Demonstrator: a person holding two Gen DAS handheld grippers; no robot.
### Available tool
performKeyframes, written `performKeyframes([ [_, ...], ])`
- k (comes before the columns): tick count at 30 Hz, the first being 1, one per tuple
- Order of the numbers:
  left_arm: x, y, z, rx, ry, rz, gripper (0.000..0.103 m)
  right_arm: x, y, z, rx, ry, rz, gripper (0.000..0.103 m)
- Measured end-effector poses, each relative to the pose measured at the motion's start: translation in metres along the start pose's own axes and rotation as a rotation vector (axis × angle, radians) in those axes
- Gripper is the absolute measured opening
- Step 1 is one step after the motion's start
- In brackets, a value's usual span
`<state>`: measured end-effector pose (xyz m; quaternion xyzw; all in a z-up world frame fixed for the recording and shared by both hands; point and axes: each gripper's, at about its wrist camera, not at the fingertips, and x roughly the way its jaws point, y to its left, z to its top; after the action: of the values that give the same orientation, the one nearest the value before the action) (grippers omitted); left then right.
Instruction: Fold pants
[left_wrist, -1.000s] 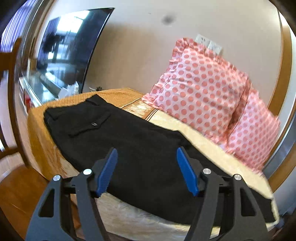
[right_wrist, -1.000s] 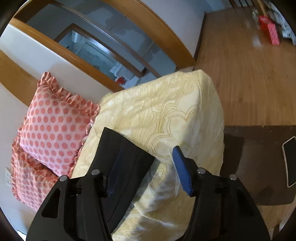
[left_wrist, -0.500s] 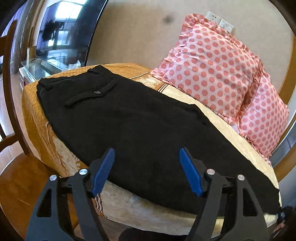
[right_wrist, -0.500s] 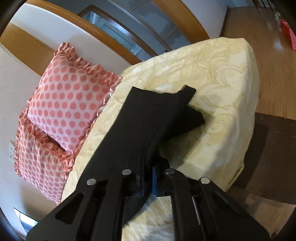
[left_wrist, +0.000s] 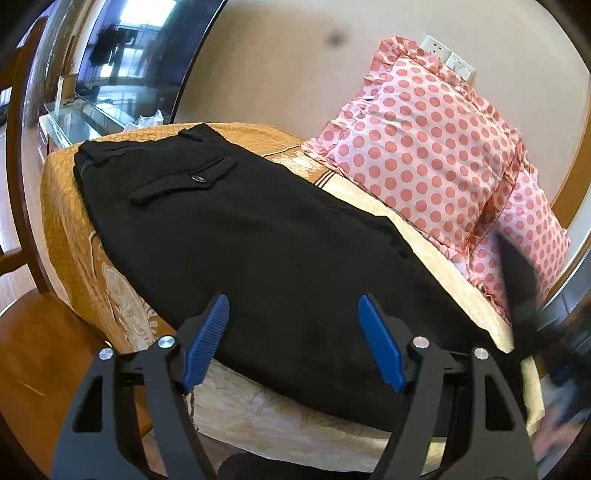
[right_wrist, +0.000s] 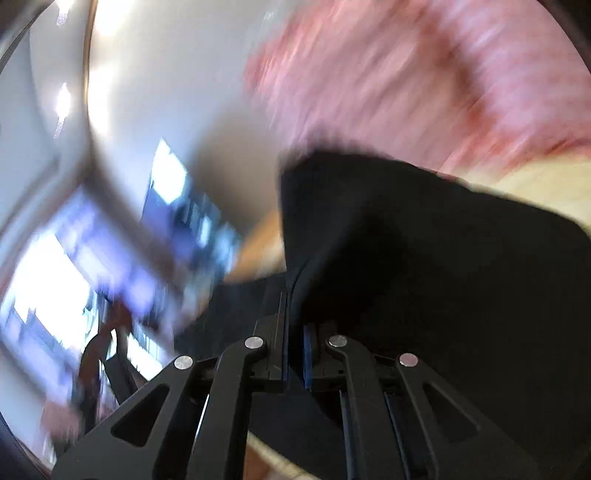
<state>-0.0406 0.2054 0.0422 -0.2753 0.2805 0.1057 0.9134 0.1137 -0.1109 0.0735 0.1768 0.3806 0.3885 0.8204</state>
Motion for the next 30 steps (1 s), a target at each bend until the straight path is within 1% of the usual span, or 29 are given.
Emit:
performKeyframes([
  [1, -0.001, 0.002, 0.001, -0.013, 0.003, -0.011, 0.072, 0.033, 0.005, -0.015, -0.018, 0.105, -0.022, 0.006],
  [3, -0.011, 0.011, 0.003, -0.067, 0.007, -0.064, 0.072, 0.066, 0.003, -0.035, 0.007, 0.207, -0.025, 0.006],
  [4, -0.018, 0.017, 0.003, -0.091, 0.003, -0.089, 0.072, 0.068, 0.004, -0.037, 0.014, 0.206, -0.025, 0.006],
  [6, -0.029, 0.027, 0.005, -0.118, -0.020, -0.103, 0.072, 0.059, 0.011, -0.027, -0.011, 0.145, -0.040, 0.006],
  [8, -0.040, 0.038, 0.008, -0.132, -0.049, -0.072, 0.073, 0.043, 0.021, -0.019, -0.051, 0.068, -0.053, 0.006],
  [9, -0.043, 0.043, 0.011, -0.140, -0.055, -0.058, 0.073, 0.042, 0.026, -0.020, -0.080, 0.061, -0.061, 0.006],
  [10, -0.044, 0.051, 0.013, -0.157, -0.058, -0.044, 0.073, 0.046, 0.032, -0.023, -0.120, 0.077, -0.074, 0.007],
  [11, -0.044, 0.055, 0.014, -0.168, -0.055, -0.038, 0.072, 0.051, 0.036, -0.028, -0.163, 0.109, -0.086, 0.011],
  [12, -0.042, 0.059, 0.015, -0.183, -0.046, -0.036, 0.072, 0.055, 0.040, -0.036, -0.222, 0.166, -0.096, 0.012],
  [13, -0.040, 0.065, 0.014, -0.205, -0.031, -0.047, 0.072, 0.060, 0.046, -0.046, -0.276, 0.216, -0.106, 0.022],
  [14, -0.038, 0.067, 0.014, -0.217, -0.021, -0.058, 0.072, 0.064, 0.051, -0.053, -0.317, 0.249, -0.106, 0.042],
  [15, -0.036, 0.070, 0.013, -0.230, -0.006, -0.073, 0.072, 0.061, 0.059, -0.059, -0.369, 0.247, -0.088, 0.053],
  [16, -0.033, 0.071, 0.012, -0.236, 0.007, -0.086, 0.072, 0.056, 0.066, -0.061, -0.394, 0.234, -0.060, 0.067],
  [17, -0.030, 0.071, 0.011, -0.240, 0.023, -0.100, 0.072, 0.052, 0.071, -0.058, -0.397, 0.215, -0.022, 0.069],
  [18, -0.028, 0.070, 0.010, -0.240, 0.031, -0.109, 0.072, 0.050, 0.072, -0.053, -0.387, 0.194, -0.004, 0.069],
  [20, -0.026, 0.069, 0.009, -0.235, 0.038, -0.128, 0.072, 0.047, 0.068, -0.042, -0.341, 0.147, 0.003, 0.073],
  [21, -0.026, 0.067, 0.009, -0.231, 0.041, -0.137, 0.073, 0.053, 0.063, -0.037, -0.321, 0.148, -0.004, 0.073],
  [22, -0.025, 0.066, 0.009, -0.229, 0.045, -0.143, 0.073, 0.063, 0.060, -0.033, -0.306, 0.176, -0.006, 0.073],
  [23, -0.025, 0.066, 0.009, -0.228, 0.049, -0.151, 0.073, 0.076, 0.059, -0.039, -0.303, 0.238, -0.008, 0.074],
  [24, -0.023, 0.065, 0.010, -0.230, 0.059, -0.161, 0.073, 0.084, 0.057, -0.046, -0.319, 0.272, -0.023, 0.073],
  [25, -0.021, 0.066, 0.010, -0.236, 0.070, -0.169, 0.073, 0.077, 0.060, -0.047, -0.349, 0.222, -0.031, 0.073],
  [27, -0.018, 0.067, 0.010, -0.253, 0.087, -0.180, 0.073, 0.068, 0.059, -0.043, -0.341, 0.186, -0.033, 0.073],
  [28, -0.016, 0.068, 0.009, -0.265, 0.096, -0.183, 0.073, 0.061, 0.054, -0.039, -0.329, 0.155, -0.052, 0.074],
  [29, -0.013, 0.069, 0.008, -0.280, 0.111, -0.193, 0.073, 0.059, 0.047, -0.035, -0.313, 0.139, -0.082, 0.074],
  [30, -0.011, 0.070, 0.008, -0.295, 0.121, -0.202, 0.073, 0.057, 0.040, -0.033, -0.292, 0.138, -0.093, 0.074],
])
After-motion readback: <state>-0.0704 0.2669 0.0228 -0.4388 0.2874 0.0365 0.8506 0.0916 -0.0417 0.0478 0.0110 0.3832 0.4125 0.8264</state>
